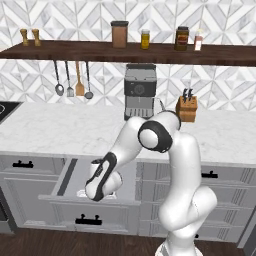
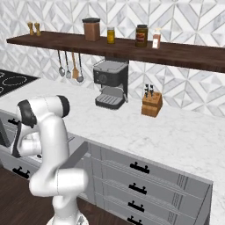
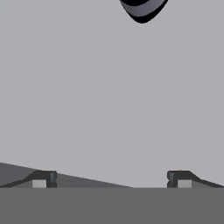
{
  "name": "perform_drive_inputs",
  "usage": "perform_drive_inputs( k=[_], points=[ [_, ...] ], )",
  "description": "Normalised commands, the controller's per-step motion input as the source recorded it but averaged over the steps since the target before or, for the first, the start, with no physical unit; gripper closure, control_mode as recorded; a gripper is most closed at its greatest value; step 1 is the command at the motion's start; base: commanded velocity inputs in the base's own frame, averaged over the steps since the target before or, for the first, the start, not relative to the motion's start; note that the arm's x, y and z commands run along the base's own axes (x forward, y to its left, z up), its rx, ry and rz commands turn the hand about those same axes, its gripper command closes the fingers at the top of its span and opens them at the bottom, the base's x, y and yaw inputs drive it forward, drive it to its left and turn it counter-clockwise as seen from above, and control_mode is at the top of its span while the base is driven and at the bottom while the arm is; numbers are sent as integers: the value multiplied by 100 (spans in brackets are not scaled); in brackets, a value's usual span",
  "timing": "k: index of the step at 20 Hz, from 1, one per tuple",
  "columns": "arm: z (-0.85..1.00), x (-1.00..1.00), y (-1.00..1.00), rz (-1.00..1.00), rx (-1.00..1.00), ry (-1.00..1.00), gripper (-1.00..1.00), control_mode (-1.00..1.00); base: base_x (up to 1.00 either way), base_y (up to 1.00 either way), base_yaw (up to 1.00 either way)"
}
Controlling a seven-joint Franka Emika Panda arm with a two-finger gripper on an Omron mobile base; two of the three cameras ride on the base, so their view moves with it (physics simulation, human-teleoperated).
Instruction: Pick up the knife from the drawer and place it on the cutting board. Then place the meat from the plate to the cutting board.
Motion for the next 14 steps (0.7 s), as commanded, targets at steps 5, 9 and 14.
perform_drive_inputs(
  k=[5,9,14],
  points=[
    [27,-24,25,0,0,0,-100,-100,0,0,0],
    [30,-30,19,-1,0,-3,-100,-100,0,0,0],
    [18,-25,7,-2,6,0,-100,-100,0,0,0]
  ],
)
